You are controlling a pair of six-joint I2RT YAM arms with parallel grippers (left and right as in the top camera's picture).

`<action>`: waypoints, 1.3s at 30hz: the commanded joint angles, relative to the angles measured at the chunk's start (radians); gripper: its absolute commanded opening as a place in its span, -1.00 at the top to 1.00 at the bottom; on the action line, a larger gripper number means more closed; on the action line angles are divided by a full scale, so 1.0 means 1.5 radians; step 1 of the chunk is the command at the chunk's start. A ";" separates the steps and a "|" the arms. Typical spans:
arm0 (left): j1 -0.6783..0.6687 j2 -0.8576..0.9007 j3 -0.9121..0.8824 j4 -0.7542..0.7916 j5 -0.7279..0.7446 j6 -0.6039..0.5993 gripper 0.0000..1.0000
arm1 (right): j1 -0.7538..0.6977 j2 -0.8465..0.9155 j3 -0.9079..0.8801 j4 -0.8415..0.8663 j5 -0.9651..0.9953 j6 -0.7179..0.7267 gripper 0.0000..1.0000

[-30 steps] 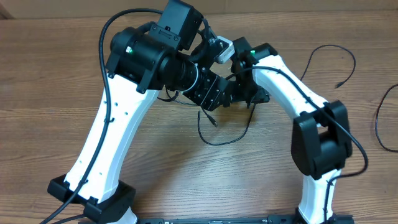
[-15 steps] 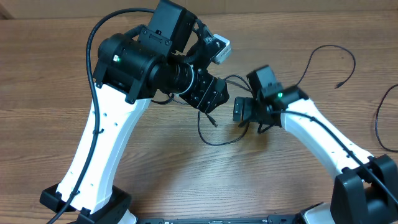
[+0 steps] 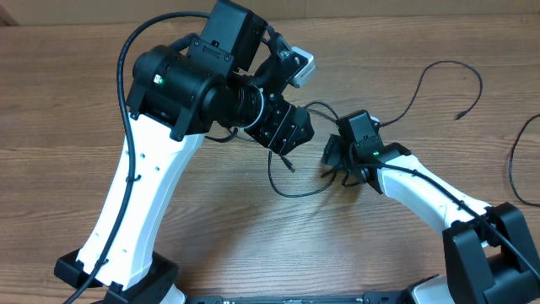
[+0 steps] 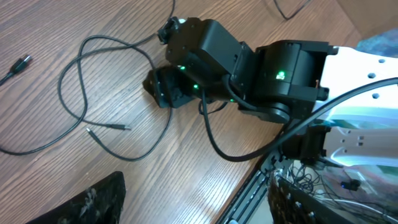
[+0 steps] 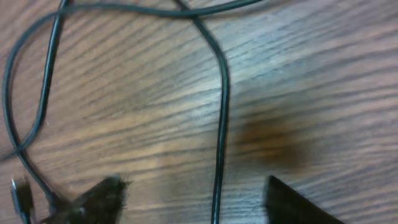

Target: Untangle cables

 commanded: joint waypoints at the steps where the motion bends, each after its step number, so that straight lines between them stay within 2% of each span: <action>1: 0.000 -0.017 0.005 0.004 0.019 0.001 -0.47 | 0.003 0.005 0.001 0.004 0.037 0.022 -0.24; 4: 0.000 -0.017 0.005 0.006 0.020 0.001 -0.47 | 0.003 0.005 0.001 0.003 0.065 0.038 -0.25; 7: 0.000 -0.017 0.005 0.005 0.020 0.000 -0.47 | 0.003 0.012 0.000 0.003 0.077 0.055 -0.40; 12: 0.000 -0.017 0.005 0.006 0.020 -0.004 -0.47 | 0.003 0.042 -0.001 0.006 0.087 0.055 -0.39; 15: 0.000 -0.017 0.005 0.006 0.020 -0.004 -0.48 | 0.003 0.064 -0.001 0.014 0.086 0.057 -0.27; 17: 0.000 -0.017 0.005 0.006 0.020 -0.004 -0.48 | 0.003 0.069 -0.001 0.021 0.086 0.057 0.04; 23: 0.000 -0.017 0.005 0.009 0.020 -0.005 -0.48 | 0.003 0.089 -0.001 0.023 0.086 0.056 0.01; 26: 0.000 -0.017 0.005 0.008 0.020 -0.006 -0.49 | 0.003 0.112 -0.001 0.022 0.083 0.054 0.07; 27: 0.000 -0.017 0.005 0.008 0.020 -0.006 -0.49 | 0.004 0.117 -0.001 0.022 0.078 0.054 0.20; 29: 0.000 -0.017 0.005 0.010 0.020 -0.006 -0.49 | 0.004 0.117 -0.001 0.024 0.076 0.054 0.28; 30: 0.000 -0.017 0.005 0.013 0.020 -0.006 -0.49 | 0.004 0.117 -0.001 0.026 0.075 0.054 0.49; 36: 0.000 -0.017 0.005 0.026 0.020 -0.011 -0.49 | 0.004 0.117 -0.001 0.024 0.073 0.046 0.92; 39: 0.000 -0.017 0.005 0.026 0.020 -0.011 -0.49 | 0.004 0.117 -0.001 0.022 0.073 0.047 0.92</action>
